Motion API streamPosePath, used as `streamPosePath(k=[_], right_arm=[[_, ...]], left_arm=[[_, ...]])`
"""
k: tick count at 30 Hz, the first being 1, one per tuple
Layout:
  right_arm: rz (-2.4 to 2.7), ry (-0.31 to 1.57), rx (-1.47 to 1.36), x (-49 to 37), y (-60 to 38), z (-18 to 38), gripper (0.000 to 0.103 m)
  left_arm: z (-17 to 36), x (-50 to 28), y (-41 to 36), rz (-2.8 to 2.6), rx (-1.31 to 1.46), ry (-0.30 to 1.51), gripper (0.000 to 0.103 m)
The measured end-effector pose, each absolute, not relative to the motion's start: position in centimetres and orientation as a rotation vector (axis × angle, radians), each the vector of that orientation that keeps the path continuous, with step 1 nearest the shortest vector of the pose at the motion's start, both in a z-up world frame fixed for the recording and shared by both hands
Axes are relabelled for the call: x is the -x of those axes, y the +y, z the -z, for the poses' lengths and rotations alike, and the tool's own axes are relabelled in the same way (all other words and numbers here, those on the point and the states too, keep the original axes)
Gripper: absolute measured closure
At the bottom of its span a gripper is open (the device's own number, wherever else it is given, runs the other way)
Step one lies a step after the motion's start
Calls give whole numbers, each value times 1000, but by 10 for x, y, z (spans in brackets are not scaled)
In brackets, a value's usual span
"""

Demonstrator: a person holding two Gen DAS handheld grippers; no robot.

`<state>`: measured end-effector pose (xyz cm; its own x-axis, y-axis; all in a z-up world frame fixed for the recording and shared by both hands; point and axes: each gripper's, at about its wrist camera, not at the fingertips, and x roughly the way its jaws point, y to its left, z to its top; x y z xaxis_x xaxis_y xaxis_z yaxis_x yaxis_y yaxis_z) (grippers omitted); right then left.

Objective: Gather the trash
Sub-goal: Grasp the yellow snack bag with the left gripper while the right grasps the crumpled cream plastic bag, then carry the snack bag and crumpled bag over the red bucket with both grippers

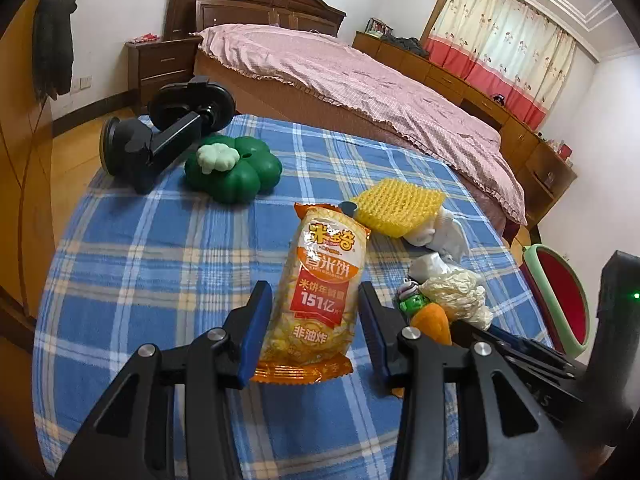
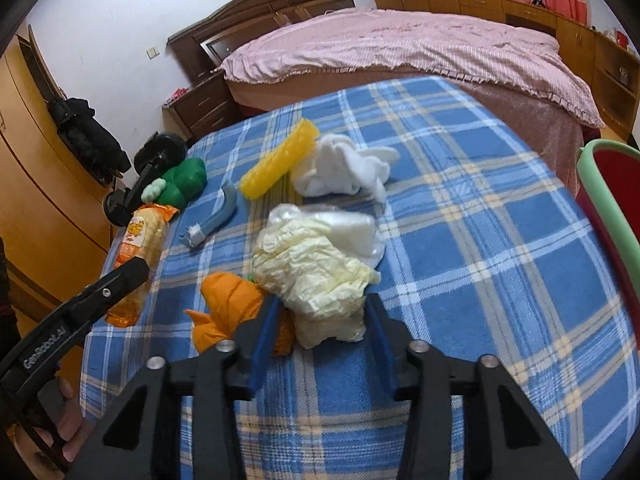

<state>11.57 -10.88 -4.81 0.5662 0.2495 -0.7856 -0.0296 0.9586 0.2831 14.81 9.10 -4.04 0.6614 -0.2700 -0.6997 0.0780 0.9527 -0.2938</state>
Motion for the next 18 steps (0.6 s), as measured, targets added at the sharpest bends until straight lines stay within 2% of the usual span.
streamPosePath(k=[6,18], right_arm=[[-202,941,-249,-111,-110,47,73],[-230,848,-254,-87,-131,20,75]], left_arm=[[35,-141,88,183,244,819,59],[20,-124,77,155,263,806,59]])
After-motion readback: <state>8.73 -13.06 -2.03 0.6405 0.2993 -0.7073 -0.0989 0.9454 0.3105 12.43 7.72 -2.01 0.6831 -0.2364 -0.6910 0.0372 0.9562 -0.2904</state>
